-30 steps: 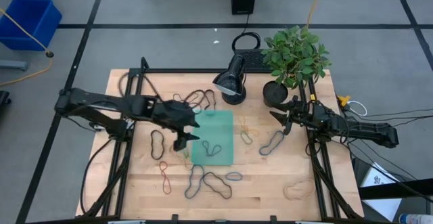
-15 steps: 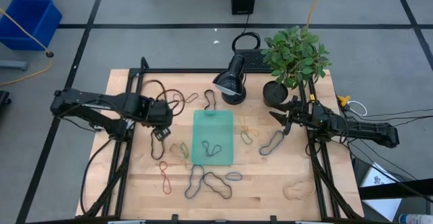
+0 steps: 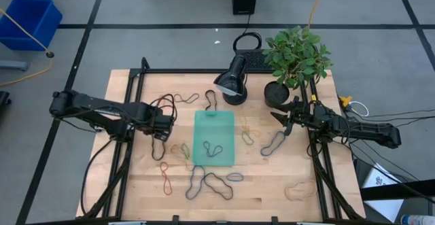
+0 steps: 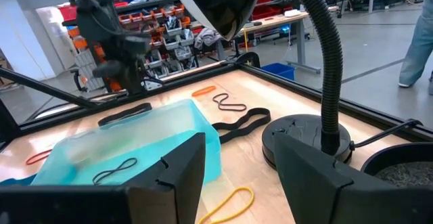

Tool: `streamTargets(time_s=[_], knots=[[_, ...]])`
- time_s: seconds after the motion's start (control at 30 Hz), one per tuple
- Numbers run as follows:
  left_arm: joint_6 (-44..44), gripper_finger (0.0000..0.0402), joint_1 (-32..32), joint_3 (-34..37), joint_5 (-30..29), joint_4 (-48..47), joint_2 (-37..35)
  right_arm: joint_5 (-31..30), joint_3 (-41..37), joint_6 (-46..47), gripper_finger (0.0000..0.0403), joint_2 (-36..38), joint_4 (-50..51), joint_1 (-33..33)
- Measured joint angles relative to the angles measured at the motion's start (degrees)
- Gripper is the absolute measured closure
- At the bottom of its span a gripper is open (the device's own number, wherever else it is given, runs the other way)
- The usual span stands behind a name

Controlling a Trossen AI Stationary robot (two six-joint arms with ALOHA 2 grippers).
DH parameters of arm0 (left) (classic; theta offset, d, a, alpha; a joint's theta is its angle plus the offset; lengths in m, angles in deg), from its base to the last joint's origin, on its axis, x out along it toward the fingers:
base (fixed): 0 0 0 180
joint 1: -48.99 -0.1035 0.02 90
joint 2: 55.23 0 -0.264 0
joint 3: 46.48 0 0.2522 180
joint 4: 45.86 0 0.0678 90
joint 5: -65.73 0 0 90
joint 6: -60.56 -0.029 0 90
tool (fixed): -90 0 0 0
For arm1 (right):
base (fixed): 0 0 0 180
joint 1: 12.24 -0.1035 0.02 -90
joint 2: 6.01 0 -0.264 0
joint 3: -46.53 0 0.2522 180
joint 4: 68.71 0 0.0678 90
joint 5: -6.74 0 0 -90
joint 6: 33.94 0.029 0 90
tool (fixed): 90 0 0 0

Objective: Pick and place rubber bands into bin
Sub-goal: Put the middle black rubber band into the basket

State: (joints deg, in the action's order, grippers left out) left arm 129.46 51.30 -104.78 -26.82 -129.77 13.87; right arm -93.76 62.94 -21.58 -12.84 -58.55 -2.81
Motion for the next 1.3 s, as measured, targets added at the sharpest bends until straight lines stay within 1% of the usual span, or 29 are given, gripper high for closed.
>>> streamTargets(time_s=[0.13, 0.47, 0.83, 0.9, 0.97, 1.03, 1.3], knots=[[1.9, 0.0163, 0.0, 3.9, -0.3, 4.0, 0.0, 0.0, 0.0, 0.0, 0.0234, 0.0, 0.0, 0.0], [1.8, 0.0163, -1.8, 11.6, -0.2, 12.7, 0.0, 0.0, 0.0, 0.0, 0.0234, 0.0, 0.0, 0.0], [0.4, 0.0163, -4.8, 16.2, 1.5, 17.4, 0.0, 0.0, 0.0, 0.0, 0.0234, 0.0, 0.0, 0.0], [0.5, 0.0168, -5.2, 16.6, 2.2, 17.9, -0.2, 0.0, 0.0, 0.0, 0.0234, 0.0, 0.0, 0.0], [0.4, 0.0183, -5.4, 16.6, 2.6, 18.2, -0.1, 0.0, 0.0, 0.0, 0.0234, 0.0, 0.0, 0.0], [0.4, 0.0208, -5.4, 16.6, 2.8, 18.4, -0.1, 0.0, 0.0, 0.0, 0.0234, 0.0, 0.0, 0.0], [0.1, 0.0344, -5.3, 16.7, 3.1, 21.6, -0.1, 0.0, 0.0, 0.0, 0.0234, 0.0, 0.0, 0.0]])
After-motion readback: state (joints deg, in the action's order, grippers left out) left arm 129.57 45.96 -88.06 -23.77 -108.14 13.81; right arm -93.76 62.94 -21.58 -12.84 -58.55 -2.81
